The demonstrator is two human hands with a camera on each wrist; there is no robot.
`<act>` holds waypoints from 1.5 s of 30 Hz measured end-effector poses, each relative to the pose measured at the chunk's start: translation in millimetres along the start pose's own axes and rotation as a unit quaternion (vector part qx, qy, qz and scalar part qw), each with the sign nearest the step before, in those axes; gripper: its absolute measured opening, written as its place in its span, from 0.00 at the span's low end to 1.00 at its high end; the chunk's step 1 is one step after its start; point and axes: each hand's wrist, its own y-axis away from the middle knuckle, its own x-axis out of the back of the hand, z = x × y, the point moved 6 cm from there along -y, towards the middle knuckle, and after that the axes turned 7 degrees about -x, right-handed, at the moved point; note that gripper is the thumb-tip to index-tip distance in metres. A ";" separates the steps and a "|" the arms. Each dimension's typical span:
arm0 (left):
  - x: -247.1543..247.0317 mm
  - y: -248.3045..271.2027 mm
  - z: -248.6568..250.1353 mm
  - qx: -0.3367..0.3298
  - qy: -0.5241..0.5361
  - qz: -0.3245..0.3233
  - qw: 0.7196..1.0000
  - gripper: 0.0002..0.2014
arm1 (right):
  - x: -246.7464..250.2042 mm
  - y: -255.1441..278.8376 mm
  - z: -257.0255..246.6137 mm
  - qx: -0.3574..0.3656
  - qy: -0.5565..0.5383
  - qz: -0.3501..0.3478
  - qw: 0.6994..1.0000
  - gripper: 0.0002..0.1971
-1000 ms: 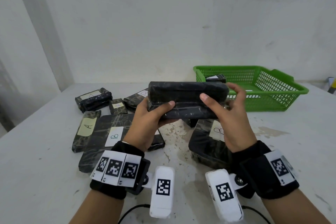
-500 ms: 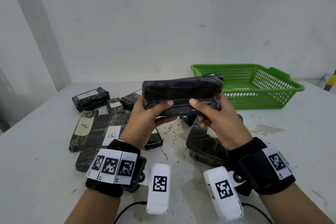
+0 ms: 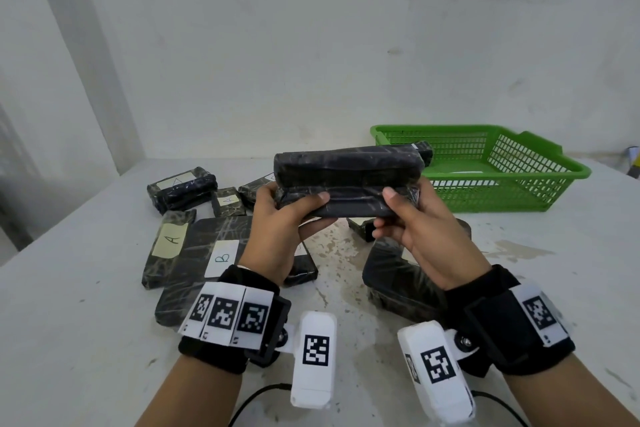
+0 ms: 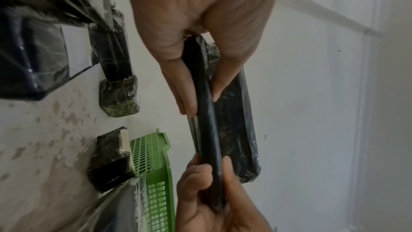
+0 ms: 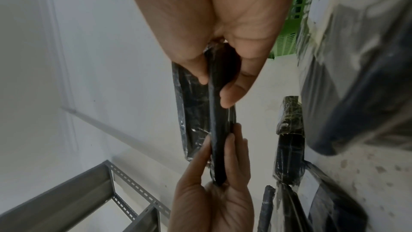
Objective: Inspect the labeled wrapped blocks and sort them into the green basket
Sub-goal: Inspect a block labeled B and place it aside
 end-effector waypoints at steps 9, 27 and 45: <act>-4.2 1.6 4.9 0.046 -0.025 -0.058 0.997 0.40 | 4.8 -1.8 0.4 0.004 0.018 0.010 1.000 0.14; 1.6 -0.9 3.6 0.002 -0.088 -0.008 0.996 0.11 | 7.0 2.5 -7.1 0.039 0.049 0.046 0.997 0.08; -2.3 0.1 2.9 -0.053 -0.130 -0.002 0.990 0.13 | 8.6 4.1 -11.2 0.055 0.060 0.084 0.993 0.11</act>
